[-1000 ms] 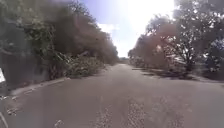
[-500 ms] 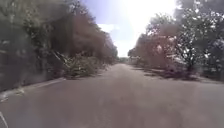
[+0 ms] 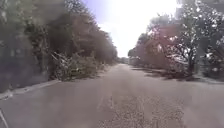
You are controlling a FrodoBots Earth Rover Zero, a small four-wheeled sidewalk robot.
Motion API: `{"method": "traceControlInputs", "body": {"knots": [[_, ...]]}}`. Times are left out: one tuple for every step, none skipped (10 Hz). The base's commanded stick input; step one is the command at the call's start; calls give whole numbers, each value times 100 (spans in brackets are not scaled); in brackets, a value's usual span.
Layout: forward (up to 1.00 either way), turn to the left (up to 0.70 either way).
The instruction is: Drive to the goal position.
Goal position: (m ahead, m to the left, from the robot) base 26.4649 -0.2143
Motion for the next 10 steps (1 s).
{"method": "traceControlInputs", "body": {"knots": [[50, 0], [50, 0], [50, 0], [50, 0], [50, 0], [50, 0], [50, 0], [50, 0], [50, 0], [50, 0]]}}
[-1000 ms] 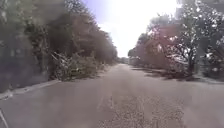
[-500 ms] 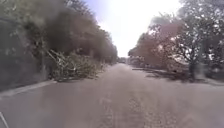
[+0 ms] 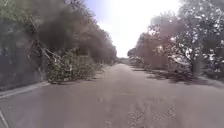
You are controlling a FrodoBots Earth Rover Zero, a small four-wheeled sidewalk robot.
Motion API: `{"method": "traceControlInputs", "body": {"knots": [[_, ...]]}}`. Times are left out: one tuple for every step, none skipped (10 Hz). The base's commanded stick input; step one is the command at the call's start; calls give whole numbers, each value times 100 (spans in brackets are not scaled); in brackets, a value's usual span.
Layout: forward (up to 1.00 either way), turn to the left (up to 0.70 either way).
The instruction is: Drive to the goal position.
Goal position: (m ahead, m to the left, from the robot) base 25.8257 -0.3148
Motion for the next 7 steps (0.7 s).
{"method": "traceControlInputs", "body": {"knots": [[50, 0], [50, 0], [50, 0], [50, 0], [50, 0], [50, 0], [50, 0]]}}
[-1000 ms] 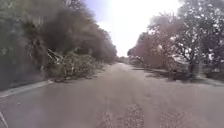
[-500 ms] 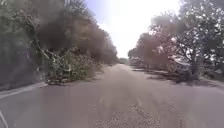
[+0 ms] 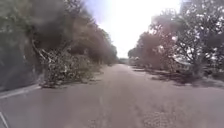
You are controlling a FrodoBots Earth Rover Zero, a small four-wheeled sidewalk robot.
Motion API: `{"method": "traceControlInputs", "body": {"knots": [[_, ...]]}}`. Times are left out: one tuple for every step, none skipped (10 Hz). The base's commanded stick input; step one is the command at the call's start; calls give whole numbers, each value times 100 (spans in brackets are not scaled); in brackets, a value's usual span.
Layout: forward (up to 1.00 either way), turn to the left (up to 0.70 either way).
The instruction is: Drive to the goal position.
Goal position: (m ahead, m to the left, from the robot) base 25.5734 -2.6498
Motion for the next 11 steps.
{"method": "traceControlInputs", "body": {"knots": [[50, 0], [50, 0], [50, 0], [50, 0], [50, 0], [50, 0], [50, 0], [50, 0], [50, 0], [50, 0], [50, 0]]}}
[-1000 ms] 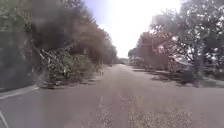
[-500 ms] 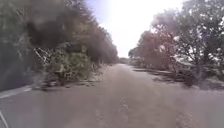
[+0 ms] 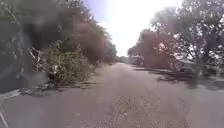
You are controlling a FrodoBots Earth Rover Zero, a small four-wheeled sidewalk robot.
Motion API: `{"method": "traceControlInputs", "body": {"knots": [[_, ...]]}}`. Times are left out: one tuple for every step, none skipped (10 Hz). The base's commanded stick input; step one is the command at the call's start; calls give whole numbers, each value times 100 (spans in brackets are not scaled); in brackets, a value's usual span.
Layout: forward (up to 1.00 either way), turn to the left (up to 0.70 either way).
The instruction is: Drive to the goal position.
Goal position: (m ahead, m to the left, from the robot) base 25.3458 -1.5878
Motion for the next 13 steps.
{"method": "traceControlInputs", "body": {"knots": [[50, 0], [50, 0], [50, 0], [50, 0], [50, 0], [50, 0], [50, 0], [50, 0], [50, 0], [50, 0], [50, 0], [50, 0], [50, 0]]}}
